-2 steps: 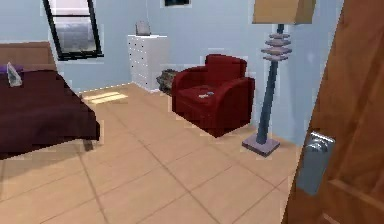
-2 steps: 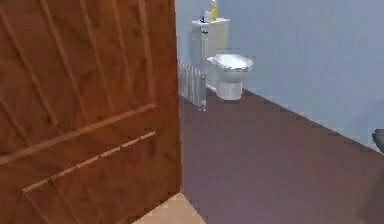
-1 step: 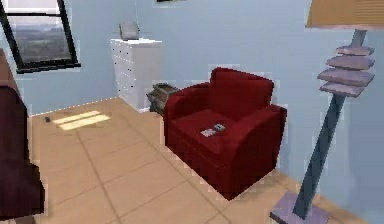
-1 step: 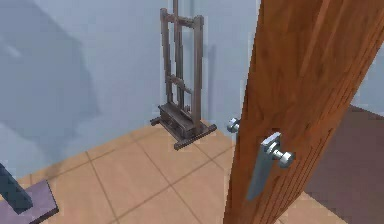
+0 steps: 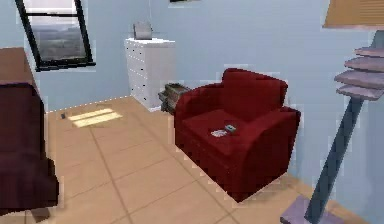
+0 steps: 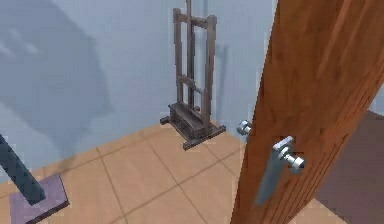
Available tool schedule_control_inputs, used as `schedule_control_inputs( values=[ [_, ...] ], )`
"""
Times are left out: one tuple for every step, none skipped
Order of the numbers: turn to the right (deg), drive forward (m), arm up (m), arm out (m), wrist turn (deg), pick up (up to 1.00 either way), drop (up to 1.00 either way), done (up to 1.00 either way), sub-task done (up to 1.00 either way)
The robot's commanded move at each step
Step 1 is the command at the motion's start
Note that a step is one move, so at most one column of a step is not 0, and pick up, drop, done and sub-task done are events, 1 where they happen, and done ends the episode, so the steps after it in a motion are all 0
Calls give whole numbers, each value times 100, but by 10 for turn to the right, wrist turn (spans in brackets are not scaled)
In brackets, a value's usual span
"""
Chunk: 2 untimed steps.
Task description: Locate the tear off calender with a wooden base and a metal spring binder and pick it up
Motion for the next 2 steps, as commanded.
schedule_control_inputs(
  values=[
    [0, 75, 0, 0, 0, 0, 0, 0, 0],
    [-450, 0, 0, 0, 0, 0, 0, 0, 0]
  ],
)
